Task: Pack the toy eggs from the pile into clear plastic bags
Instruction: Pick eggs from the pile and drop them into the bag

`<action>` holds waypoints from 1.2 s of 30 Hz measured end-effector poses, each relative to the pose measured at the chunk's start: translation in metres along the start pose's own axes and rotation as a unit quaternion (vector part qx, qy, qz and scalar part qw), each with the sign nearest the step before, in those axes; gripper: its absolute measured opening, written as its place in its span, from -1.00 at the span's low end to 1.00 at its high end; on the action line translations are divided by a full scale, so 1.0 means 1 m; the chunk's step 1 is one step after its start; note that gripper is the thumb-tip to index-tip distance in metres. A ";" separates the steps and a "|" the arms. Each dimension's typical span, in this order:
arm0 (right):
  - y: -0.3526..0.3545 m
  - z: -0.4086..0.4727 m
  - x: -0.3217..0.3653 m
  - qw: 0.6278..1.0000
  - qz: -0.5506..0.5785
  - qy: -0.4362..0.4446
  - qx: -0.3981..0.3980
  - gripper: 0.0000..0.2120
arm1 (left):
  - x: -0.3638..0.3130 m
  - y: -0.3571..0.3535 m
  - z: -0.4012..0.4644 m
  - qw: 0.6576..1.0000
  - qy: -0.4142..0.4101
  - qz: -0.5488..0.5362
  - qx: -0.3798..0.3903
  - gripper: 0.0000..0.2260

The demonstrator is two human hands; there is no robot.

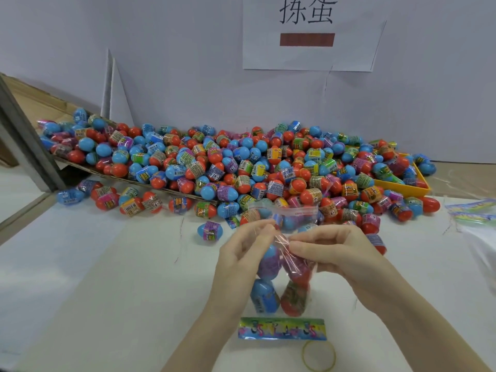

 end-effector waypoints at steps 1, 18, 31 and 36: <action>0.001 -0.001 0.000 1.000 -0.007 -0.003 -0.002 -0.71 | -0.005 0.002 0.001 1.000 -0.020 0.007 -0.016 -0.86; -0.016 -0.019 0.086 0.871 -0.293 0.384 -0.095 -0.89 | -0.017 -0.014 -0.011 0.998 -0.033 0.026 0.044 -0.80; -0.028 -0.037 0.092 0.748 -0.407 0.512 -0.117 -0.73 | -0.043 -0.009 -0.017 0.931 -0.262 0.255 0.016 -0.80; -0.036 -0.048 0.099 0.684 -0.434 0.573 -0.127 -0.73 | -0.044 -0.012 -0.016 0.928 -0.264 0.261 0.021 -0.86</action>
Point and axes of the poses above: each hand's wrist, its own z-axis towards the middle knuckle, its own y-axis out of the back of the hand, x = y × z, the point moved 9 cm from there along z, towards the middle knuckle, and after that the axes turned 10 degrees about -x, right-handed, at the moved point
